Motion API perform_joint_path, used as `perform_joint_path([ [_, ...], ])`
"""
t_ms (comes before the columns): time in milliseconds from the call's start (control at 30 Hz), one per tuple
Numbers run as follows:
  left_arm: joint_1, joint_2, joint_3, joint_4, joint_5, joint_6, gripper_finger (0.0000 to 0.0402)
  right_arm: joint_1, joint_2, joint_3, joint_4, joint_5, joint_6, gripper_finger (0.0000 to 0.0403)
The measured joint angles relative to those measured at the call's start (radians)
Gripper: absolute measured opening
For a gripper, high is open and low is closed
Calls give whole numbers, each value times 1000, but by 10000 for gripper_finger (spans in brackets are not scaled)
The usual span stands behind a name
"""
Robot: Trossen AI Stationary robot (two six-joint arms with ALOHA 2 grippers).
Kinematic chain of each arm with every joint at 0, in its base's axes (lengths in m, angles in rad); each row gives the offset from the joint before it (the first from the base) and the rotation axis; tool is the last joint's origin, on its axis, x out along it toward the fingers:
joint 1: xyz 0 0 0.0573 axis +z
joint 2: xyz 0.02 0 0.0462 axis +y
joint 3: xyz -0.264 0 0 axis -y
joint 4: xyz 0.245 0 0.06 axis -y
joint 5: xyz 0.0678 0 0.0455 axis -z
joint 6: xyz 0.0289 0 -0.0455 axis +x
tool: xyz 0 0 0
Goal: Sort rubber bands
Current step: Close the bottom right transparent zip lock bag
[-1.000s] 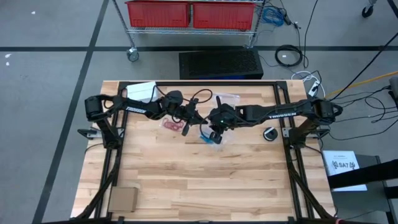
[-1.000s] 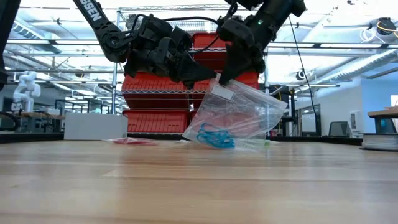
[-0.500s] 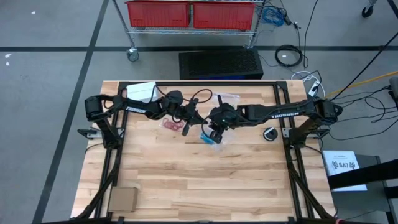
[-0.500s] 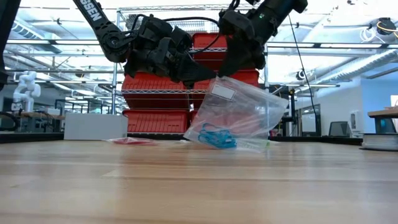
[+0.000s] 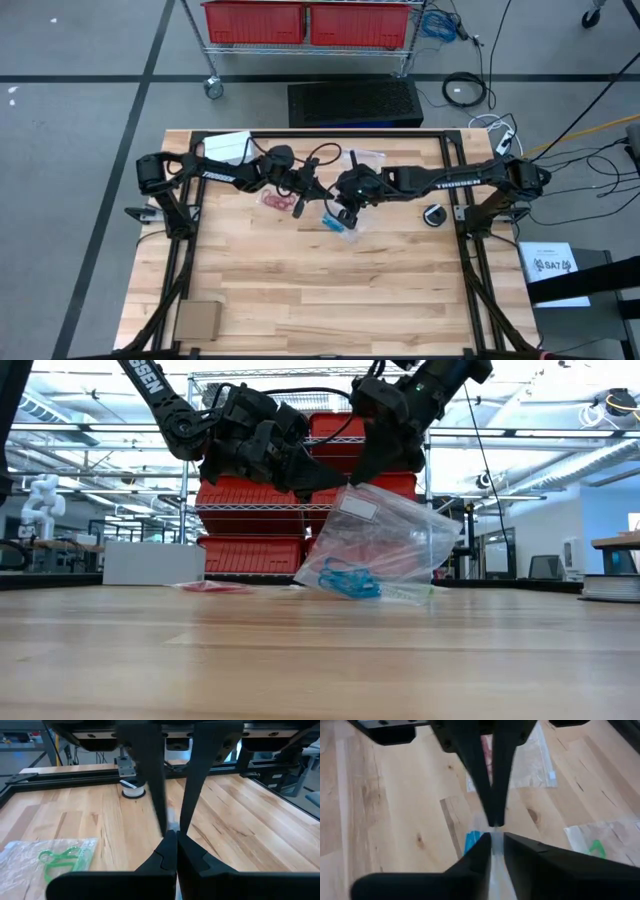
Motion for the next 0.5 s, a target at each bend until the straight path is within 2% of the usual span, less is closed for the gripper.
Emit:
perform_joint_path([
  [167, 1, 0, 0, -1, 0, 0, 0, 2, 0, 0, -7, 1, -4, 10],
  [500, 22, 1, -1, -7, -1, -2, 0, 9, -4, 0, -145, 3, 38, 18],
])
